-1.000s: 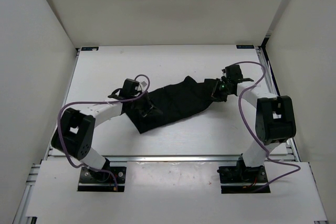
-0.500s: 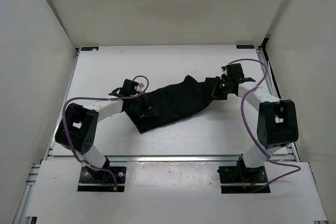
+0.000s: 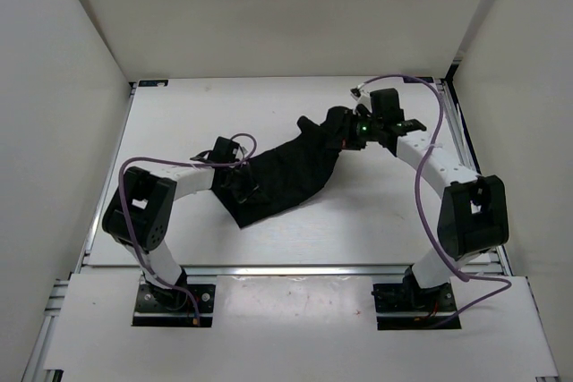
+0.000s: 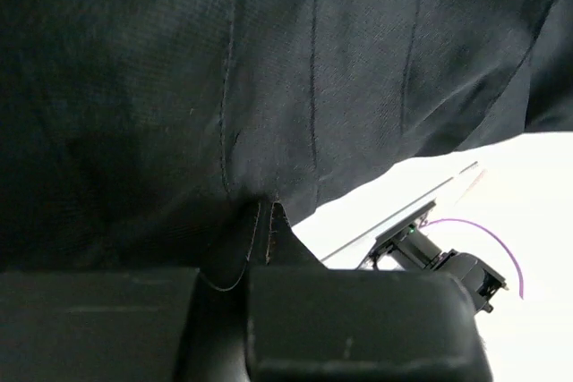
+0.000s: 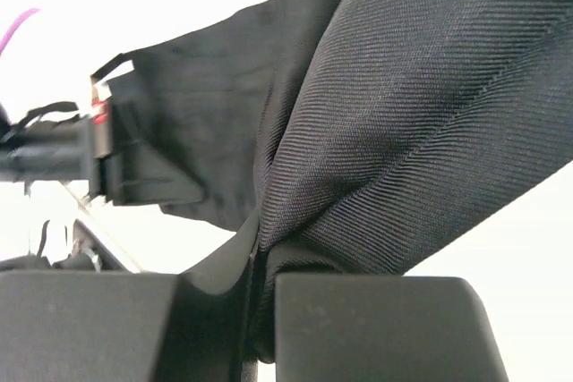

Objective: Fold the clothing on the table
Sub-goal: Fold the skirt

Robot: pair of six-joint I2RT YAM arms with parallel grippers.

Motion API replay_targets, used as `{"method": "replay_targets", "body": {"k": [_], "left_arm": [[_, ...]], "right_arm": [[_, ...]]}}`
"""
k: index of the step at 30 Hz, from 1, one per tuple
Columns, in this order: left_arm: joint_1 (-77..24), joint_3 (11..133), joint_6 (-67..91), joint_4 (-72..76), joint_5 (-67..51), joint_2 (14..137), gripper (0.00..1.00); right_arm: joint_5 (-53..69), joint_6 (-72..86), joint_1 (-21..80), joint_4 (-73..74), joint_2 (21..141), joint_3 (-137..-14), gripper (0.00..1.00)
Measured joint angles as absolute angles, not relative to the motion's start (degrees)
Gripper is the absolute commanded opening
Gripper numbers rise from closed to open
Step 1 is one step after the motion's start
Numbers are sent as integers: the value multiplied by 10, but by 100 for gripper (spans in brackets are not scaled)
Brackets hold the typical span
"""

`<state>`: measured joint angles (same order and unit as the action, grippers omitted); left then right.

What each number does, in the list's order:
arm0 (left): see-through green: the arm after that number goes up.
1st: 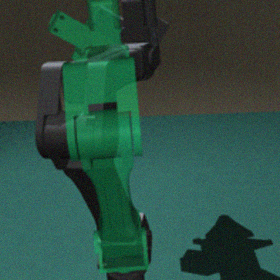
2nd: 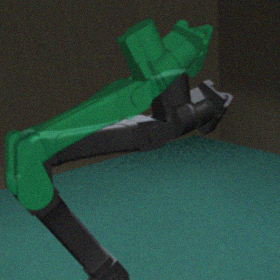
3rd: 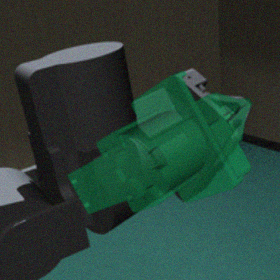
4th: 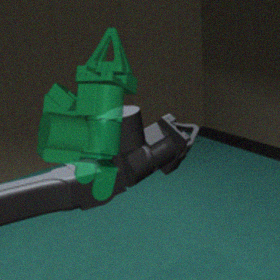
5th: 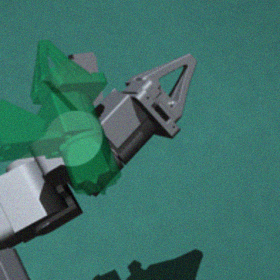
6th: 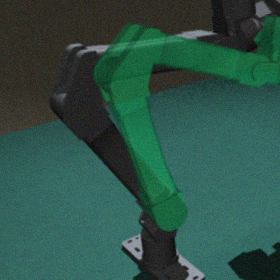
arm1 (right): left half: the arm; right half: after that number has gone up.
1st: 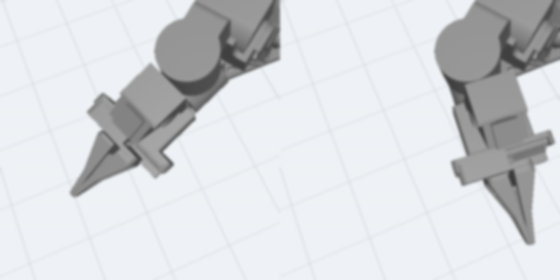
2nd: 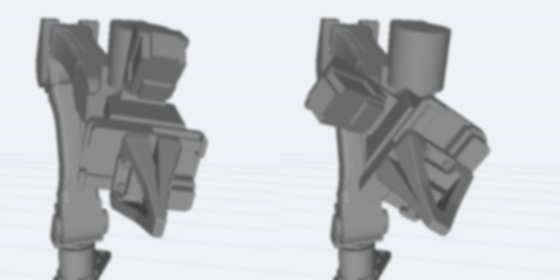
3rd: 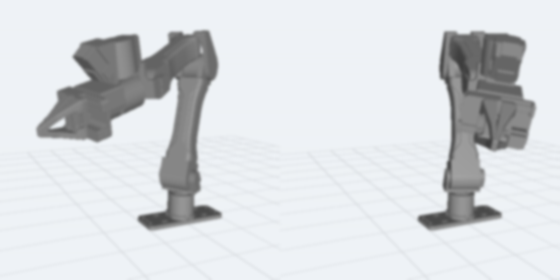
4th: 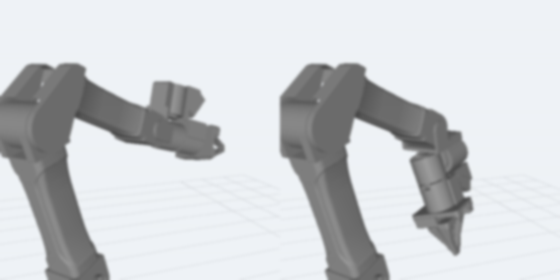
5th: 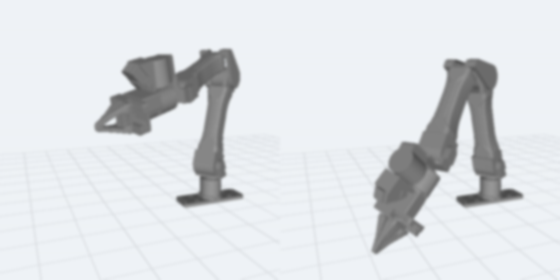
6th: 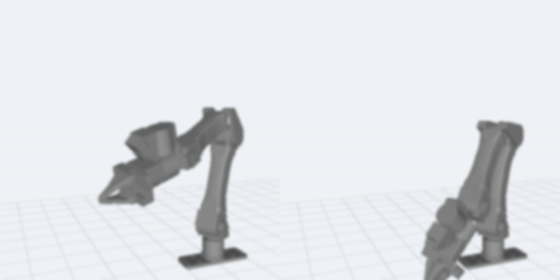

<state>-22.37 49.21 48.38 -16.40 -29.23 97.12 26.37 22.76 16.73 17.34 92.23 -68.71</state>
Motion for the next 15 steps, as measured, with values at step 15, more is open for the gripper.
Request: {"method": "replay_targets", "body": {"k": [15], "left_arm": [[-215, 532, 480, -163, -295, 1023, 0]], "right_arm": [[390, 206, 271, 132, 923, -712, 0]]}}
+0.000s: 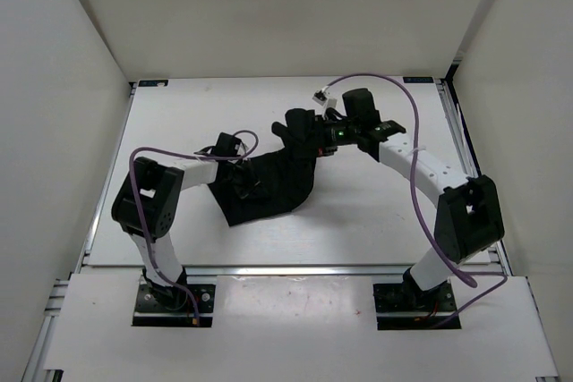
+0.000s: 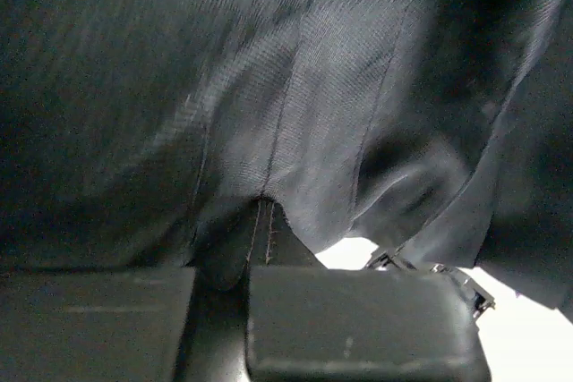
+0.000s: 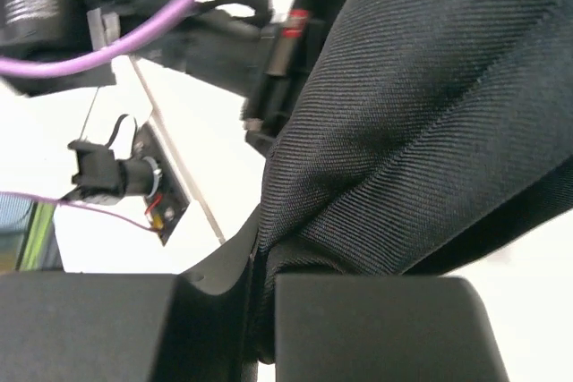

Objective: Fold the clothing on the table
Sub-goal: Fold the skirt

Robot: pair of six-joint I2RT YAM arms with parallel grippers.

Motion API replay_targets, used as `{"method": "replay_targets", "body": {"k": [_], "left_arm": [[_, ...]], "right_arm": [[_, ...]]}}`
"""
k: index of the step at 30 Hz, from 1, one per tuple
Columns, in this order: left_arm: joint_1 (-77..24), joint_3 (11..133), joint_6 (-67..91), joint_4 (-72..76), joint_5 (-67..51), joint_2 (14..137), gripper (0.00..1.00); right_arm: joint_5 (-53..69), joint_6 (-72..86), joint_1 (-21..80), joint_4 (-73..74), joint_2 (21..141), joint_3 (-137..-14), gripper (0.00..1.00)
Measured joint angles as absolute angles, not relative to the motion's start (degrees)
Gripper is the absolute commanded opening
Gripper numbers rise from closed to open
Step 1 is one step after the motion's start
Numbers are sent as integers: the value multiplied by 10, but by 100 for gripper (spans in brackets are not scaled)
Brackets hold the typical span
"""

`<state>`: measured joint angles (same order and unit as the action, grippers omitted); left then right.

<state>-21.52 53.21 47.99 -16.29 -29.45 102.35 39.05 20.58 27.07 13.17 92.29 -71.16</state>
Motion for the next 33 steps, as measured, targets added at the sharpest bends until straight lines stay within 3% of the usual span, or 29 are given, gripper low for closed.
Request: {"method": "replay_targets", "body": {"k": [10, 33], "left_arm": [[-218, 561, 489, -146, -305, 1051, 0], [-235, 557, 587, -54, -334, 1017, 0]], "right_arm": [[414, 201, 305, 134, 939, -779, 0], [402, 175, 295, 151, 942, -779, 0]]}}
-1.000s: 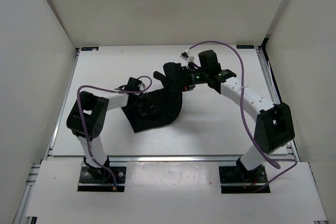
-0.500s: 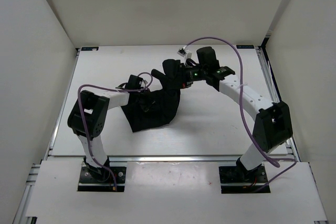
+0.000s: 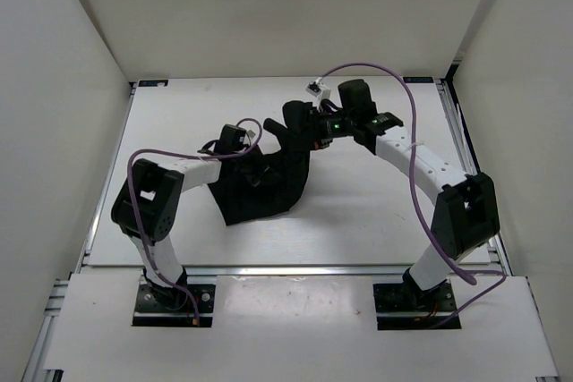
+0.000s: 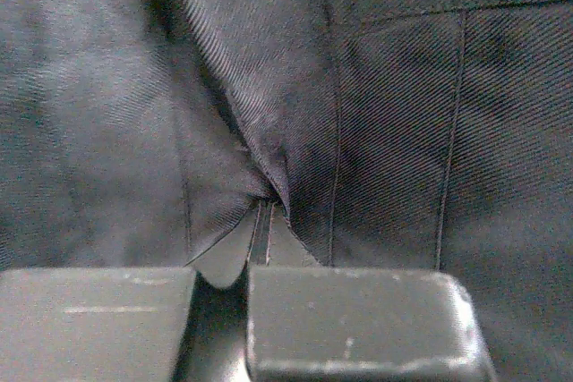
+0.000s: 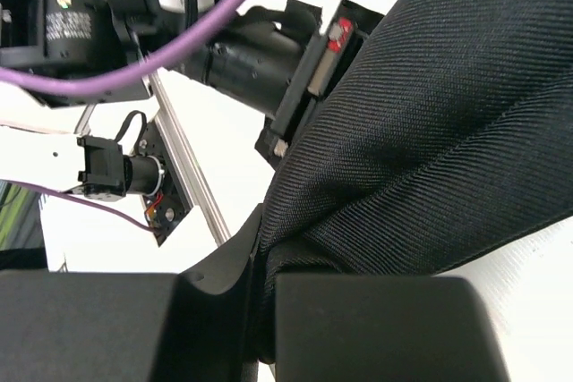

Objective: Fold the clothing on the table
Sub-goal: Fold the skirt

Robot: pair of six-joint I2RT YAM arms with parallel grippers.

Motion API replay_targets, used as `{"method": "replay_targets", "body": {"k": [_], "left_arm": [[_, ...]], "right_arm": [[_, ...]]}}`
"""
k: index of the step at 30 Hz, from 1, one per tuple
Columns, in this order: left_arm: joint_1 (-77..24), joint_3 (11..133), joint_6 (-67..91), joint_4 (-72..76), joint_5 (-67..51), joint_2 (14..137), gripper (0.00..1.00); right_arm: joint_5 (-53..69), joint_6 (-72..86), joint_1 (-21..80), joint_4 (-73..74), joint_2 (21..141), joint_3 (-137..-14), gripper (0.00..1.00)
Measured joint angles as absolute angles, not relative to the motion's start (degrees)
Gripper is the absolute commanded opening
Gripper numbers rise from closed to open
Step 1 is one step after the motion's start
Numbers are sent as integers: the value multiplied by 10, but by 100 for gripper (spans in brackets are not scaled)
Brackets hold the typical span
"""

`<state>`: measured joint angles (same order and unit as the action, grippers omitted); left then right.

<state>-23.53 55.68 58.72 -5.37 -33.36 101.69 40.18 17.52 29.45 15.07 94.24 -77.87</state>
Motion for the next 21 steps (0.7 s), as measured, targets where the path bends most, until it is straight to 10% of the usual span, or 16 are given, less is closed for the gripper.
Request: {"method": "replay_targets", "body": {"k": [21], "left_arm": [[-264, 605, 596, -30, -335, 1103, 0]], "right_arm": [[400, 174, 282, 152, 940, -759, 0]]}}
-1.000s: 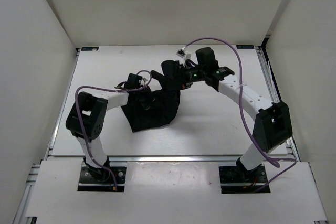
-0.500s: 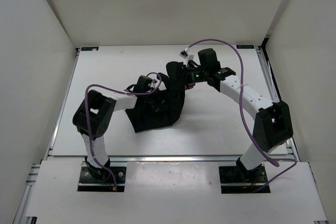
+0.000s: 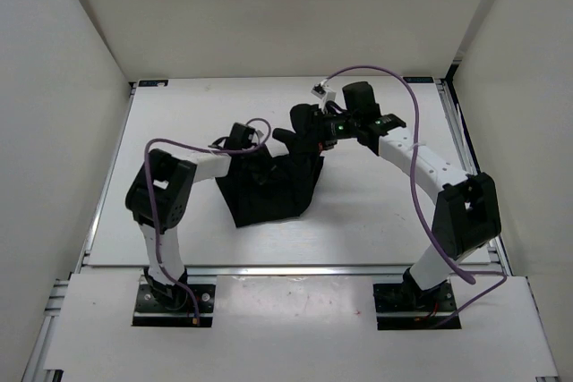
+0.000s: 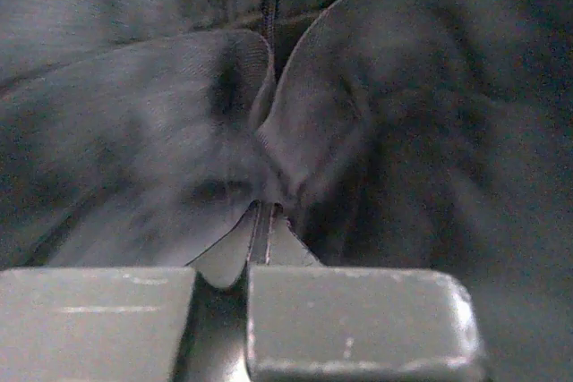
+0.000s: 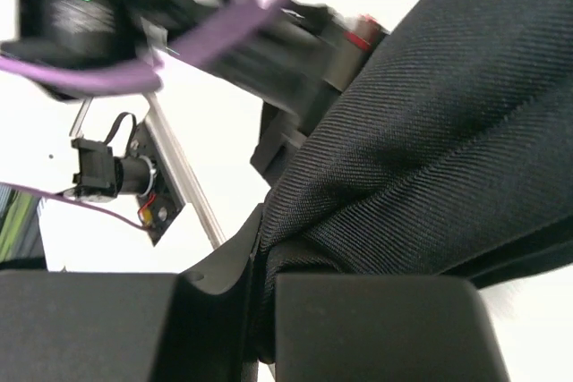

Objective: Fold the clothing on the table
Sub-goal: Fold the skirt

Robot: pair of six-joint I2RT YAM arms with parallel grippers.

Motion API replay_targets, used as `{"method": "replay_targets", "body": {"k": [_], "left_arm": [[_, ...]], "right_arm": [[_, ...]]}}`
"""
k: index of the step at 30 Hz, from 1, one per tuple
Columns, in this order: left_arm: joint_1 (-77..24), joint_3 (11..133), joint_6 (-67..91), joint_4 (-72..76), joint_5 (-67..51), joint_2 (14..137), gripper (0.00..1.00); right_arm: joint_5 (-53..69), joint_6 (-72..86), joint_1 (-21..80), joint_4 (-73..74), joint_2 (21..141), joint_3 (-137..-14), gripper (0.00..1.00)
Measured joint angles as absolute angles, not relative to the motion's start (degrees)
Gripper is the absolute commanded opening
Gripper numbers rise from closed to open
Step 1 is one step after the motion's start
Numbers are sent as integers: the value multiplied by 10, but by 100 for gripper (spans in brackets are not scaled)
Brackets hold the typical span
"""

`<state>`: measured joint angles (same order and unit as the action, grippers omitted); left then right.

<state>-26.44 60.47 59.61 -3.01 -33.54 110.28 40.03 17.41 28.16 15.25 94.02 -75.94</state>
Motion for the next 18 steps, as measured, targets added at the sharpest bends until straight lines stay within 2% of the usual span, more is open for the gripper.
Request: {"method": "replay_targets", "body": {"k": [9, 14, 18], "left_arm": [[-190, 629, 492, -220, -322, 958, 0], [-176, 525, 473, -248, -315, 887, 0], [-172, 458, 463, -270, -300, 887, 0]], "right_arm": [[391, 168, 264, 159, 937, -764, 0], [391, 161, 272, 166, 938, -793, 0], [392, 160, 295, 166, 940, -817, 0]]}}
